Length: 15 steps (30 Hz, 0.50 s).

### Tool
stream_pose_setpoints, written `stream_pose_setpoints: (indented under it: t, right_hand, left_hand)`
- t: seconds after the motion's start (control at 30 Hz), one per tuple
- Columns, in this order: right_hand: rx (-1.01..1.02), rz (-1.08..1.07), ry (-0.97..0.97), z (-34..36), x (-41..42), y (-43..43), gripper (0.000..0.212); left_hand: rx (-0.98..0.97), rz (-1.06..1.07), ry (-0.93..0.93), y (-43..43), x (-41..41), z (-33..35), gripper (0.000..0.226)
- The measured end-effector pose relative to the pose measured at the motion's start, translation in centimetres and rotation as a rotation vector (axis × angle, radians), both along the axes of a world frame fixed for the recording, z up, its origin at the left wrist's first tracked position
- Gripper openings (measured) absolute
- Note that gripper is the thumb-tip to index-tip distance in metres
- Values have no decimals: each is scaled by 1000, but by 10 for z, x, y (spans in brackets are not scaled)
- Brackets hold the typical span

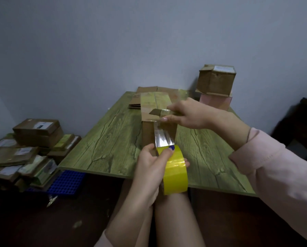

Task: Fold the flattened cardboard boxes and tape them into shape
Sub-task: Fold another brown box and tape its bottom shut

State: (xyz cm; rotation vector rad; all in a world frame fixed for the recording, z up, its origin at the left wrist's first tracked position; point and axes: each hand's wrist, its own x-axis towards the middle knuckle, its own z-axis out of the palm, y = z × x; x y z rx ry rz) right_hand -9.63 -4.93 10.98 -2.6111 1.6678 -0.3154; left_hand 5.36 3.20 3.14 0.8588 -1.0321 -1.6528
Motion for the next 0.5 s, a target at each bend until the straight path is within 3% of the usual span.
stream_pose_setpoints:
  t: [0.17, 0.27, 0.5]
  right_hand:
    - [267, -56, 66, 21, -3, -4, 36]
    - [401, -8, 168, 27, -3, -4, 32]
    - [414, 13, 341, 32, 5, 0, 38]
  left_hand:
    - [-4, -55, -6, -6, 5, 3, 14]
    - [13, -61, -10, -8, 4, 3, 25]
    - [5, -25, -41, -11, 0, -1, 34]
